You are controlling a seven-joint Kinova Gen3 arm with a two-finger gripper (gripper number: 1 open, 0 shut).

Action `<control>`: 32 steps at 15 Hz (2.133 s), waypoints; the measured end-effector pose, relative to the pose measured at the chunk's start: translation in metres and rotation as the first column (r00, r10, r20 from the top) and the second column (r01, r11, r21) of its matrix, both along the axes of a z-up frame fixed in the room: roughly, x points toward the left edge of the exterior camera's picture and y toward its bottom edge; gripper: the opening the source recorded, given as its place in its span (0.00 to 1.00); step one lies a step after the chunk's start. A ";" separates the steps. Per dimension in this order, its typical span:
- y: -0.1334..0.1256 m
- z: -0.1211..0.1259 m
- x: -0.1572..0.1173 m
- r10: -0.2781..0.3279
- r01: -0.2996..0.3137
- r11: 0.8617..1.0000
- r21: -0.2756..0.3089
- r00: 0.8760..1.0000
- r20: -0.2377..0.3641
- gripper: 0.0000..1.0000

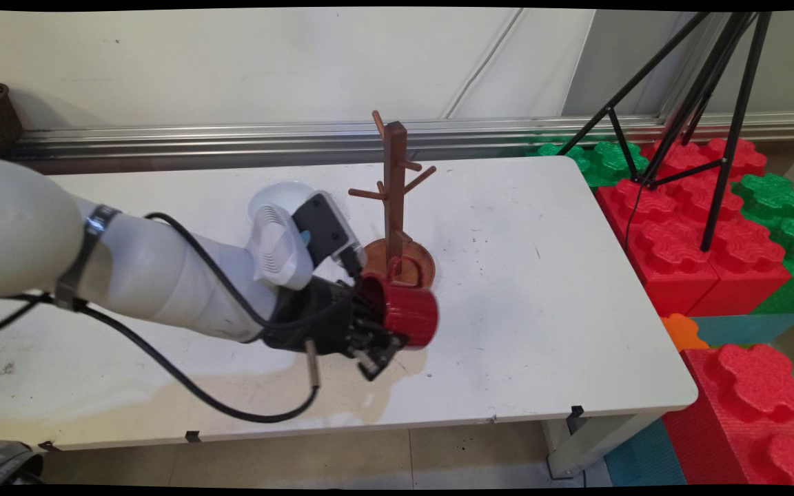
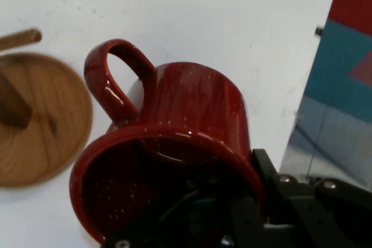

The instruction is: Place the picked object on the table

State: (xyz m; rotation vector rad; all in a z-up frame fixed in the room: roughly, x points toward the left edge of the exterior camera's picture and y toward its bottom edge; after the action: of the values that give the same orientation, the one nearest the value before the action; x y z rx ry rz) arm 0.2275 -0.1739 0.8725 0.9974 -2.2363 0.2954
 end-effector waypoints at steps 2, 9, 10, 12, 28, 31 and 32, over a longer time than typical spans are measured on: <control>0.000 0.008 0.012 -0.021 0.021 1.000 0.013 0.998 0.060 0.00; -0.008 0.028 0.045 -0.090 0.081 0.995 0.053 0.972 0.217 0.00; -0.009 0.030 0.048 -0.100 0.088 0.994 0.062 0.966 0.238 0.00; -0.013 0.034 0.054 -0.126 0.106 0.991 0.084 0.950 0.284 0.00; -0.073 -0.001 0.054 -0.307 0.205 0.948 0.243 0.794 0.525 0.00; -0.080 -0.011 0.052 -0.334 0.219 0.939 0.266 0.768 0.547 0.00; -0.082 -0.014 0.051 -0.341 0.222 0.936 0.272 0.761 0.552 0.00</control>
State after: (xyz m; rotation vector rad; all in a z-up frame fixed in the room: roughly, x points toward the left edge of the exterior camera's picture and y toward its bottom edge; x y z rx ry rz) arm 0.2786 -0.2555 0.8583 0.6927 -3.0022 0.2869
